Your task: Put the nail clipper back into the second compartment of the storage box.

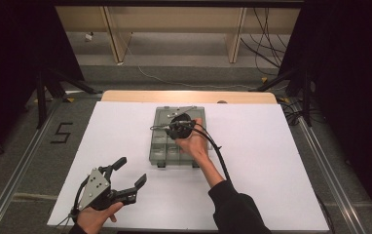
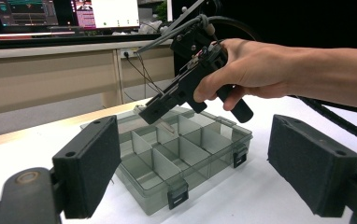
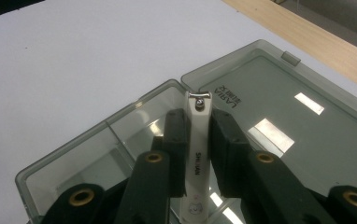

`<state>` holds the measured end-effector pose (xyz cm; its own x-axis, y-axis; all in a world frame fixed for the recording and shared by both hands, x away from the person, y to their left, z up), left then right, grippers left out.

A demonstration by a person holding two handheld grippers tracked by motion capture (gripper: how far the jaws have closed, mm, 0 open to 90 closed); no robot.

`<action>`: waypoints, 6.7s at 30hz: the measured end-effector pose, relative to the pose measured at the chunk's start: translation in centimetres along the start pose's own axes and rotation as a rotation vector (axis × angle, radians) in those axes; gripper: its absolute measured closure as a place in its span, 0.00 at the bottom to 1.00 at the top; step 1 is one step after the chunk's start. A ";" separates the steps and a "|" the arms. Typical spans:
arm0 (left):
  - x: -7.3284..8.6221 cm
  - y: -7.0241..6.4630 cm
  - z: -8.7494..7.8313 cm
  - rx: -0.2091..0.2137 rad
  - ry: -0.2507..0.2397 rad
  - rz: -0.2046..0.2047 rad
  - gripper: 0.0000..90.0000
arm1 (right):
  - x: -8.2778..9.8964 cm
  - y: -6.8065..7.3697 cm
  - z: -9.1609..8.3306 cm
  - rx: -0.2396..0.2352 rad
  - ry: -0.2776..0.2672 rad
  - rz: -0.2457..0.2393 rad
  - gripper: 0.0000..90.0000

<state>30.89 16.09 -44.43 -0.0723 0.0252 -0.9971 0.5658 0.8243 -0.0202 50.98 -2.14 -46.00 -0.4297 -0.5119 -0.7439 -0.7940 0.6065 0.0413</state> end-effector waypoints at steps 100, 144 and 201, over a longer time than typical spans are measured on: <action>0.2 0.0 0.1 -0.004 0.017 -0.016 0.18 | 2.3 4.9 -11.0 -0.009 -0.209 -0.169 0.28; 0.2 0.0 0.1 -0.002 0.017 -0.007 0.18 | 6.1 4.9 -14.0 -0.042 -0.303 -0.101 0.21; 0.3 -0.3 0.3 0.019 0.032 -0.005 0.18 | 13.0 4.0 -19.3 -0.020 -0.465 0.022 0.18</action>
<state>30.93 15.69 -44.77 -0.1015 0.0398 -0.9940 0.5808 0.8136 -0.0267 33.95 -18.14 -42.58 -0.2118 -0.1696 -0.9625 -0.7969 0.6000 0.0697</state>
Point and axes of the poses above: each handheld gripper's, and its own axes: z roughly forward along the jaws, x roughly out of its underside, y roughly to its left, the point moved 4 cm from there along z, roughly forward along the jaws, and after that the axes turned 4 degrees about -x, right-handed, at the moved point
